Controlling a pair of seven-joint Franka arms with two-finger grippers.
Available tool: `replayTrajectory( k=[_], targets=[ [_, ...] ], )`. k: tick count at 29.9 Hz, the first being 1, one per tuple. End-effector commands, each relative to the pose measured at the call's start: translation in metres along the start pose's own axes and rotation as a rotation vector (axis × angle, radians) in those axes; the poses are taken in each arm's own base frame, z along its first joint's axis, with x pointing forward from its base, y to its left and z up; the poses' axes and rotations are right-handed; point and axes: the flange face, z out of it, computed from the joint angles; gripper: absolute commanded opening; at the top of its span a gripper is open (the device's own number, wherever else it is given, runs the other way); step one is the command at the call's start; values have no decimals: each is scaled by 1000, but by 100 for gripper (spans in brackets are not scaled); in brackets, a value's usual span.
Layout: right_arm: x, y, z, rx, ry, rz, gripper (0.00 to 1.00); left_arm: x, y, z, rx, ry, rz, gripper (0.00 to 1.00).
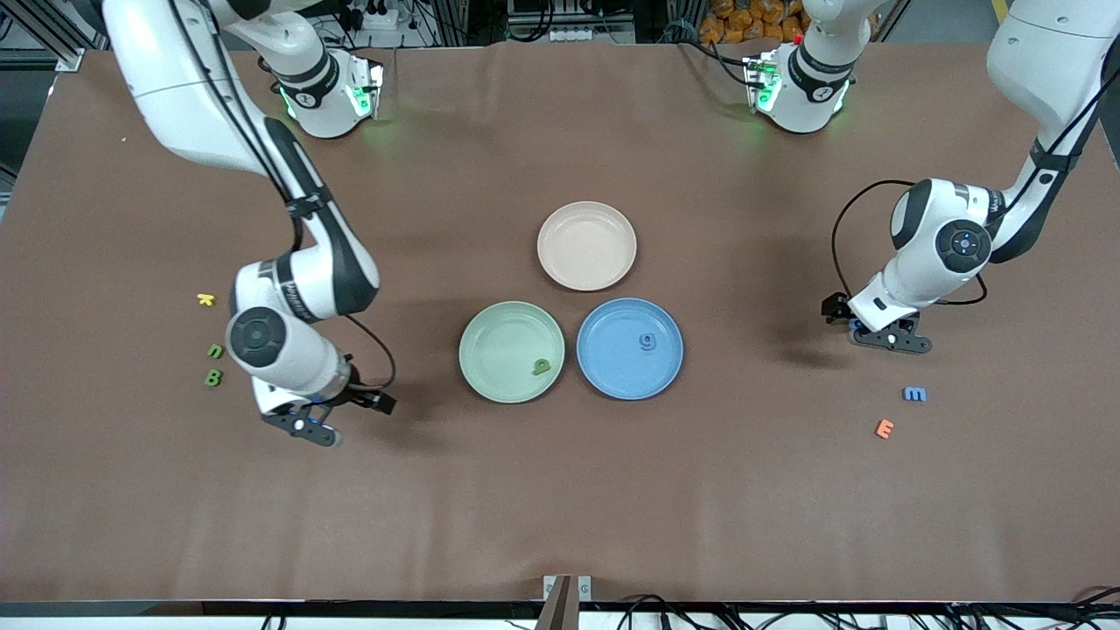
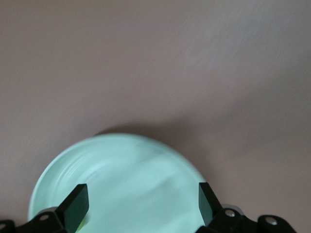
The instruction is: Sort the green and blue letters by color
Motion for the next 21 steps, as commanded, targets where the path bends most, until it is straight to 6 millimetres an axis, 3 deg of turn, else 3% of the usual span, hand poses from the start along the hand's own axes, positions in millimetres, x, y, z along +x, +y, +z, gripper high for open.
replayTrajectory(
  k=[1,8,17,21],
  targets=[
    [-1,48,-21,-12,-8,-89,100,-2,-6,6,-1,7,13,100],
    [8,115,-45,-17,-6,-212,100,-2,-6,10,0,2,24,100],
    [6,188,-76,-40,-77,-313,100,-6,-19,16,10,-3,28,100],
    [-3,216,-75,-45,-98,-329,100,-4,-20,15,11,0,28,100]
  ],
)
